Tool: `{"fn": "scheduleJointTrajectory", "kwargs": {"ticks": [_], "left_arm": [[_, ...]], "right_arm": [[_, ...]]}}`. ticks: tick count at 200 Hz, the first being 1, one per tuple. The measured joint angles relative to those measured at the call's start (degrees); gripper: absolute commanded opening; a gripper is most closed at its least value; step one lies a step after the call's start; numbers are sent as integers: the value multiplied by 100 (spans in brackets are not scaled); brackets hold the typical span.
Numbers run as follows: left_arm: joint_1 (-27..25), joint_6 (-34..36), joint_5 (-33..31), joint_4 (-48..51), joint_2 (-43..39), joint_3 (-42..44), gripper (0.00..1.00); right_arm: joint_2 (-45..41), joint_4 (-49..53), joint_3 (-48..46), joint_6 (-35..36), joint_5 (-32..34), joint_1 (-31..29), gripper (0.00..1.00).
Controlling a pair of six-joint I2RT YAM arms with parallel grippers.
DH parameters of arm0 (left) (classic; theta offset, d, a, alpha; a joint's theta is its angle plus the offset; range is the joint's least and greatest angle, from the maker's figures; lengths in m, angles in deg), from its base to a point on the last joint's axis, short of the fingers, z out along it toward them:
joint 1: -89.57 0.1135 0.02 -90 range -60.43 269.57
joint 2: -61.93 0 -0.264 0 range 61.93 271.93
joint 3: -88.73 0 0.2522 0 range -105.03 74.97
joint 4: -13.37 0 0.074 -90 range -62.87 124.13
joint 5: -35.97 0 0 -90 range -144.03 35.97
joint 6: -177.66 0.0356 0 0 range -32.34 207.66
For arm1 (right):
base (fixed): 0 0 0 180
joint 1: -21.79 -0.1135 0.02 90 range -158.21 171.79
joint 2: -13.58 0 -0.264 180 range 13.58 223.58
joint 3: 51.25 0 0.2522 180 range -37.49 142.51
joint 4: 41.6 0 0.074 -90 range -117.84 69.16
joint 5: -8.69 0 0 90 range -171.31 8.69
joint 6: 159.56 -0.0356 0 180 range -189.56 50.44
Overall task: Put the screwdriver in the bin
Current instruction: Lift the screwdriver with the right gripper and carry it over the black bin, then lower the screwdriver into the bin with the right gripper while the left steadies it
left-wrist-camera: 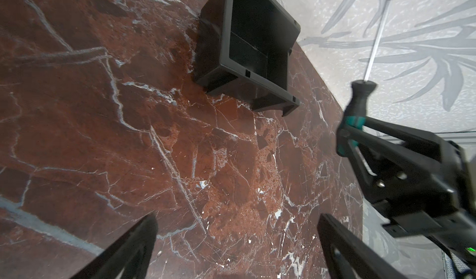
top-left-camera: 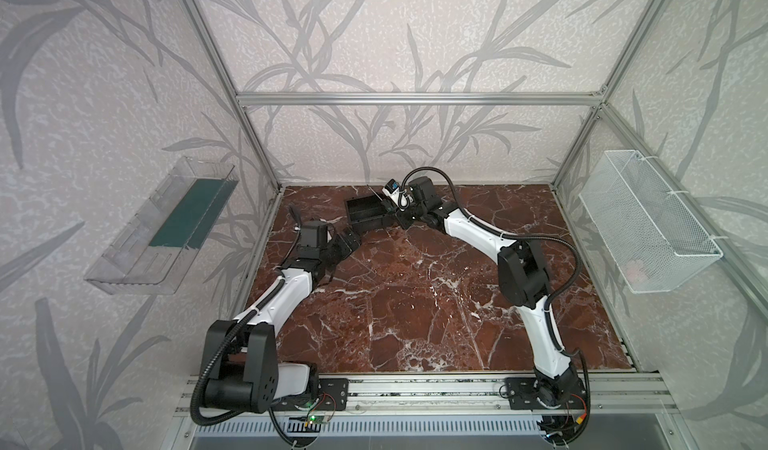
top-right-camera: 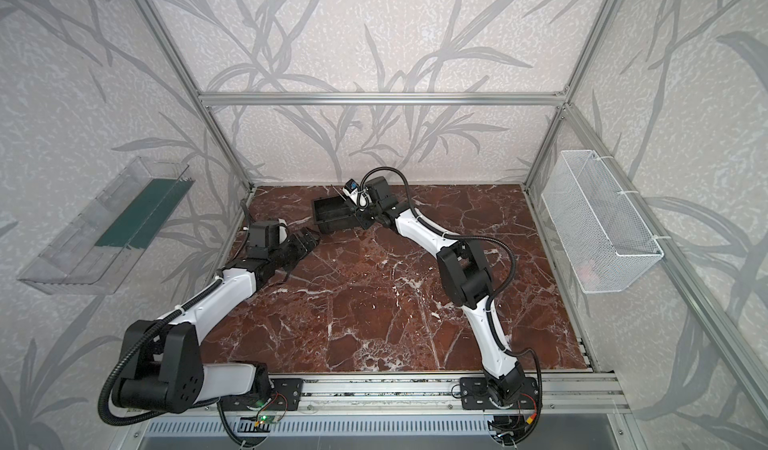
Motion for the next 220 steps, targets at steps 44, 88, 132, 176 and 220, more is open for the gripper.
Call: {"fn": "scheduleJointTrajectory", "kwargs": {"ticks": [44,88,132,176,220], "left_arm": [[7,2,63,118,-179,2,99],[46,7,81,249,-271,2,99],[72,4,81,365,-271,2,99],[96,11,92,494,-271,0,99],[118,17,101,625,-271,0,99]], "right_arm": [[1091,293,1320,243,-4,13,6],[1633,726,2734,457,7,13,6],[1886,741,3429,535,157,4,12],[2962,708,4822,446,245,-15,15],[3303,597,4822,247,229,-35,14]]}}
